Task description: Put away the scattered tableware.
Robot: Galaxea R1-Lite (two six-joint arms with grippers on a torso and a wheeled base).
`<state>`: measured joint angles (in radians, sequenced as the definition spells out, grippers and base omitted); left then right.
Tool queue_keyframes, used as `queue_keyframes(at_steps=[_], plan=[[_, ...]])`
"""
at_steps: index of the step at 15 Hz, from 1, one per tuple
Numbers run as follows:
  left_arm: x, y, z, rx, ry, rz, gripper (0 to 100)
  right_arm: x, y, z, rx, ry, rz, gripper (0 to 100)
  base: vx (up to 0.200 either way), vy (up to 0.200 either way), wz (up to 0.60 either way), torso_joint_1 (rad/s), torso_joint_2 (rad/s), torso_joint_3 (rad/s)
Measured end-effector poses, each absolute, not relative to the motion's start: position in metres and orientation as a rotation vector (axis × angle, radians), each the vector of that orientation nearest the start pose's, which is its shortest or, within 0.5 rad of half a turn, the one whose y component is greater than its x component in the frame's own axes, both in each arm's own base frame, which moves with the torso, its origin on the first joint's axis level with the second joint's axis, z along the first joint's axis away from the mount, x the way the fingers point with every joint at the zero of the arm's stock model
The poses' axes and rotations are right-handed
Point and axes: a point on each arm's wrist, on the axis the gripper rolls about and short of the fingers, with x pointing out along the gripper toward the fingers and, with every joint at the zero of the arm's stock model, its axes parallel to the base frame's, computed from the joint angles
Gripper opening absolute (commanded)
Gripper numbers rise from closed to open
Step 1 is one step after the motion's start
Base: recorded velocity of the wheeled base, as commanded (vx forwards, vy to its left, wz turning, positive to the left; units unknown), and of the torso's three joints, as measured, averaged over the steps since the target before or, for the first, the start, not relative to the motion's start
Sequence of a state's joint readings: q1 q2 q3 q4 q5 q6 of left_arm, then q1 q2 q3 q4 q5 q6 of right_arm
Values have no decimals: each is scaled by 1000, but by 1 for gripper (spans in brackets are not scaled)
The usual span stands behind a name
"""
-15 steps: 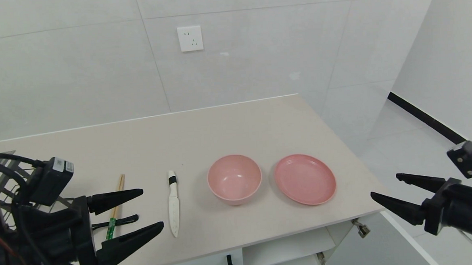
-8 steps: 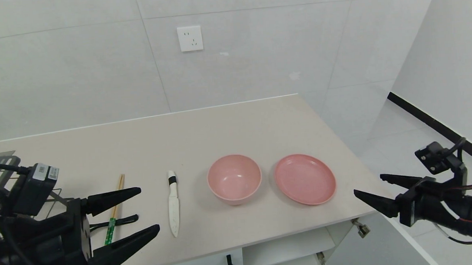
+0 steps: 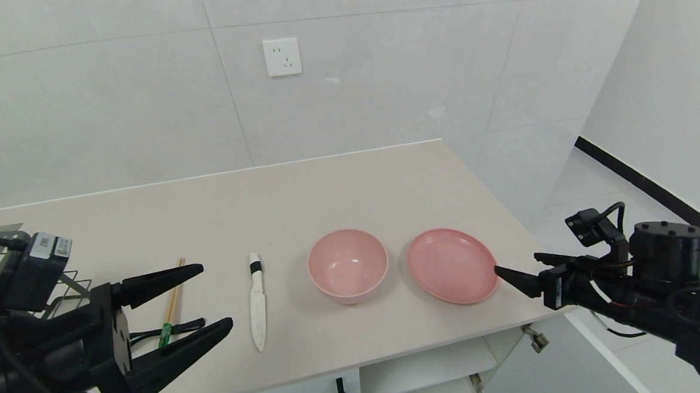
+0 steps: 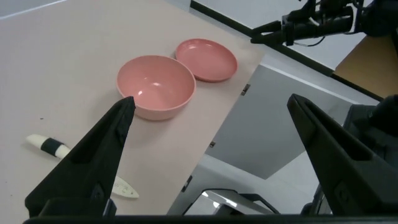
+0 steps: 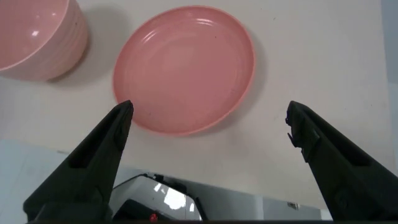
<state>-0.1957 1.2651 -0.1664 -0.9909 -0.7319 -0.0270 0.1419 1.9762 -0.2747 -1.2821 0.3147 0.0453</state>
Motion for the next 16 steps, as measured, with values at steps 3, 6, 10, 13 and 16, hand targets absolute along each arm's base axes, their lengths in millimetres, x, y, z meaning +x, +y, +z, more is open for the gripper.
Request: queue_keyframes(at_steps=[3,6,10,13,16], plan=[[146,-42,155,-59,118,-912,100,287,51,39,85,422,444,100,0,0,0,0,0,0],[146,-41,156,-57,109,-906,100,317,57,26,94,408,443,100,0,0,0,0,0,0],[146,-40,156,-57,110,-900,100,341,60,12,133,444,398,100,0,0,0,0,0,0],[146,-40,155,-58,114,-900,100,346,68,6,133,450,413,100,0,0,0,0,0,0],[145,-40,155,-59,115,-899,100,345,76,-1,129,472,432,100,0,0,0,0,0,0]])
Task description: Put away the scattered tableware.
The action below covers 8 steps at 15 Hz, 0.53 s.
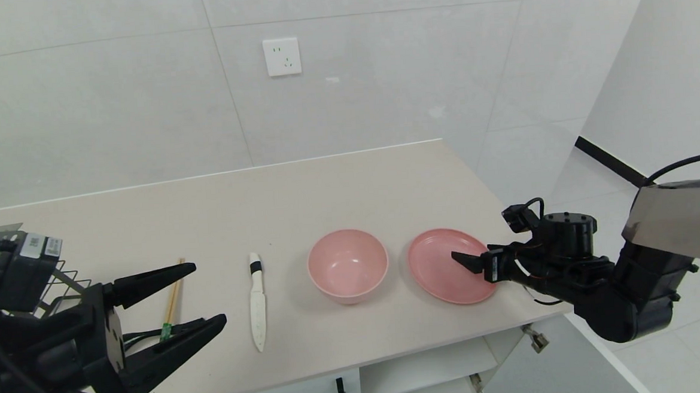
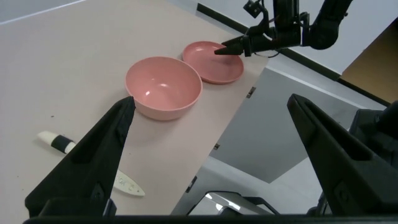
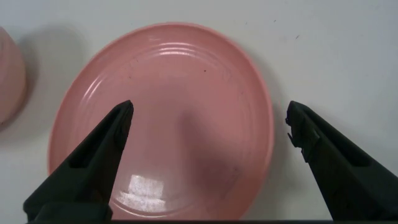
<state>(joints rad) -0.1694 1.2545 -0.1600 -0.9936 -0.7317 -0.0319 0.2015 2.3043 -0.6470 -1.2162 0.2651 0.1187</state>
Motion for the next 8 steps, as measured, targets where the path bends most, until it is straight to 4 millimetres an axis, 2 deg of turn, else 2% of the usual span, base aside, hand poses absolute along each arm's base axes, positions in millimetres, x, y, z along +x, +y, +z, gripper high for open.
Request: queue_keyframes(at_steps=[8], plan=[[145,-40,154,-59,116,-899,100,340,86,-9,121,500,456,100,0,0,0,0,0,0]])
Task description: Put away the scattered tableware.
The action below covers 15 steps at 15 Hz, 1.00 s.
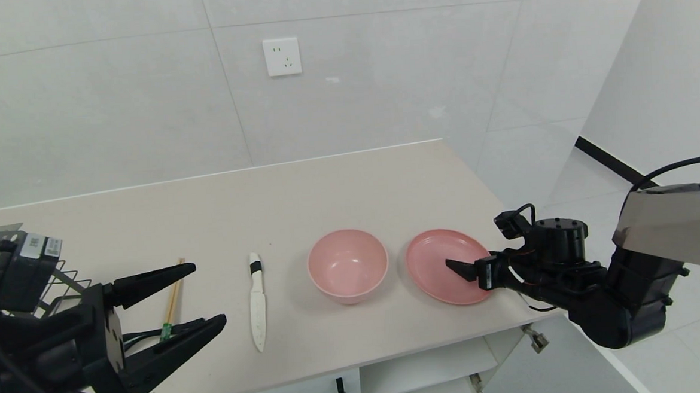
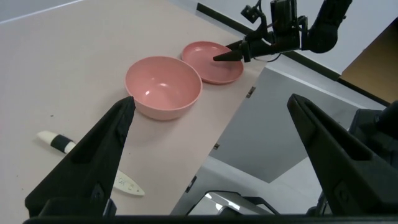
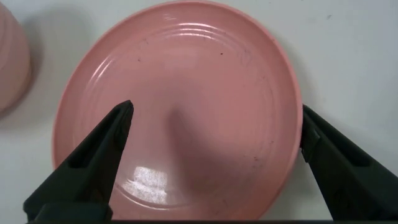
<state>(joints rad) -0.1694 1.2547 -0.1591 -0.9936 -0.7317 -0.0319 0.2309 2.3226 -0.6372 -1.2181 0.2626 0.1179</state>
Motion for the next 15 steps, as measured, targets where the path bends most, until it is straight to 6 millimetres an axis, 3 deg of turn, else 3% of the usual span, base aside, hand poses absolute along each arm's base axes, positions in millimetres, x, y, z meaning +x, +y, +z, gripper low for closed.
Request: queue_keyframes(at_steps=[2,3,10,15], plan=[[145,-40,154,-59,116,-901,100,341,85,-13,120,508,448,100,0,0,0,0,0,0],[145,-40,154,-59,117,-900,100,341,85,-15,120,511,445,0,0,0,0,0,0,0],[145,-41,154,-58,117,-905,100,344,69,-32,130,549,386,0,0,0,0,0,0,0],[145,-41,154,-60,120,-904,100,341,70,-18,110,524,379,0,0,0,0,0,0,0]])
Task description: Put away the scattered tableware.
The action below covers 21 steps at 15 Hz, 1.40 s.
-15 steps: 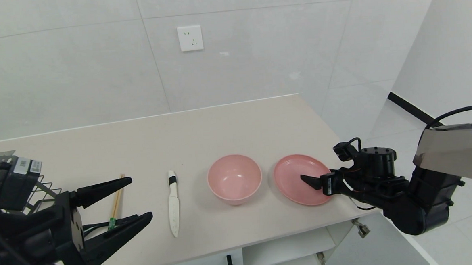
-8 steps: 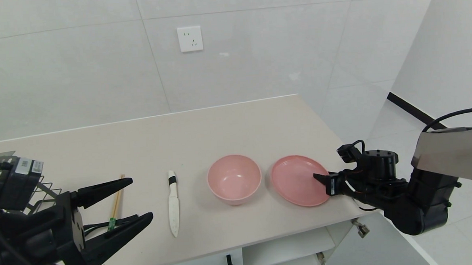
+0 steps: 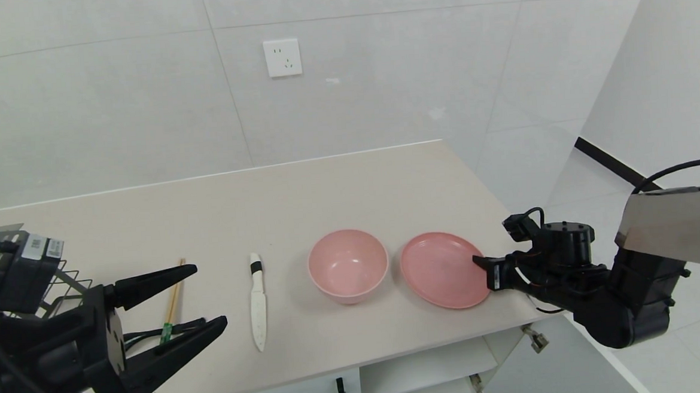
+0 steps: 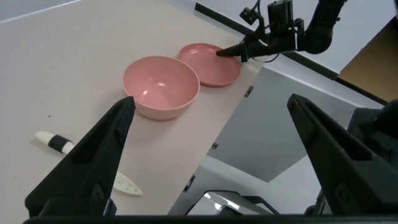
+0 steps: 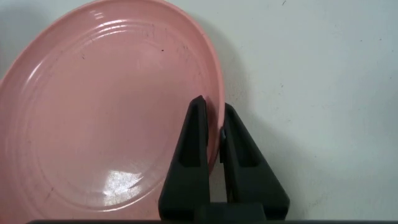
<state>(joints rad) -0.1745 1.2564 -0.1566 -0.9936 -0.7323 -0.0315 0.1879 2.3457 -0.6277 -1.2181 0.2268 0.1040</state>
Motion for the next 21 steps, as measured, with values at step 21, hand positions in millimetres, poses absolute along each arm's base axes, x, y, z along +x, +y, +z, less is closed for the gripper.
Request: queue_keyframes(at_steps=[21], plan=[[181,-53,192,4,-109,-912,100,214,29,146,71,-62,329,0,0,0,0,0,0,0]])
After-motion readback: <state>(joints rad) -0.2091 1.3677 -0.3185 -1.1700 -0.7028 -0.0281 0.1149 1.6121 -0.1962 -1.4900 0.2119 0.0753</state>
